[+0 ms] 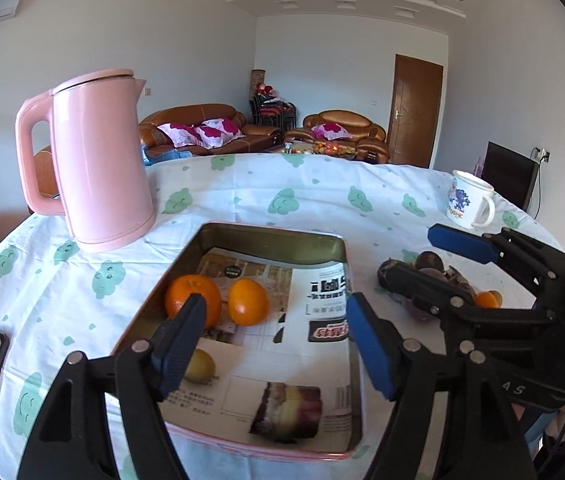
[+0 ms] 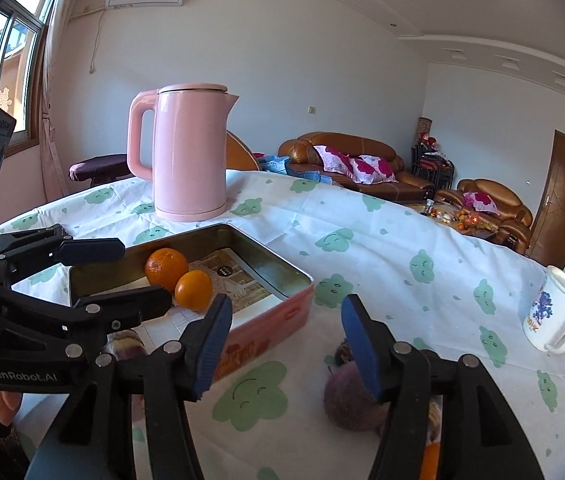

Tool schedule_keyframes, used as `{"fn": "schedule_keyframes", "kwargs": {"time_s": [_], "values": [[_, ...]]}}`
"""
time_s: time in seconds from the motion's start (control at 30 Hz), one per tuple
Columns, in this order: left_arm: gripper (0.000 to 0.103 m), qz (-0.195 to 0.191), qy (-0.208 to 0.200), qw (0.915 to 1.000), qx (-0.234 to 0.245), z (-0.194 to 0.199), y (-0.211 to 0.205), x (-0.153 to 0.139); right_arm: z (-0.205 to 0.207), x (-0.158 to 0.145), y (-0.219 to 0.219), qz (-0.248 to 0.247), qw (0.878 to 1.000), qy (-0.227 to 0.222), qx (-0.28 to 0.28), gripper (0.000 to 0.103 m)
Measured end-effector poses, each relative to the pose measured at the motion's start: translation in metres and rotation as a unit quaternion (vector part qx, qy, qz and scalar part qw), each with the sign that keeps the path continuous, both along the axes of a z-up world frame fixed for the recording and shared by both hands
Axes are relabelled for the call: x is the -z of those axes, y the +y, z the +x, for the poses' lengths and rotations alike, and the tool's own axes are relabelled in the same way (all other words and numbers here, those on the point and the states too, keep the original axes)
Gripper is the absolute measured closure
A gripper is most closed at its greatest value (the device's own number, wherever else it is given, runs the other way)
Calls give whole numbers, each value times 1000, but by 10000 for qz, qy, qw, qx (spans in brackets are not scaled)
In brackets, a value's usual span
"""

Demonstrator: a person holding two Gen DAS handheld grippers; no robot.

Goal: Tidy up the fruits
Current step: 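Lower both tools into the tin and open them to release the fruit, then reach the left tool to the purple round fruit while the right tool reaches the small yellow citrus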

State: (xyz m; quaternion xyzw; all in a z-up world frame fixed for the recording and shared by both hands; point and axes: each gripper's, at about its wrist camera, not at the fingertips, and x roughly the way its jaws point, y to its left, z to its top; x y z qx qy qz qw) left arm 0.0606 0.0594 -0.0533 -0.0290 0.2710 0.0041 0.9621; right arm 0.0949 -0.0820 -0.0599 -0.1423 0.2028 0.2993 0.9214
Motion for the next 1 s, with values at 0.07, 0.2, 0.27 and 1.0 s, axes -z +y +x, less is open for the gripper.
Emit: {"fn": "schedule_keyframes", "kwargs": {"time_s": [0.07, 0.2, 0.27, 1.0], "values": [[29, 45, -16, 9999, 123, 0, -13, -1, -6, -3, -19, 70, 9998, -74, 154, 40], [29, 158, -16, 9992, 375, 1, -37, -2, -12, -5, -58, 142, 9987, -89, 473, 39], [29, 194, -17, 9986, 500, 2, -48, -2, -10, -4, -77, 118, 9970, -83, 765, 39], [29, 622, 795, 9867, 1274, 72, -130, 23, 35, 40, -147, -169, 9757, 1651, 1432, 62]]}}
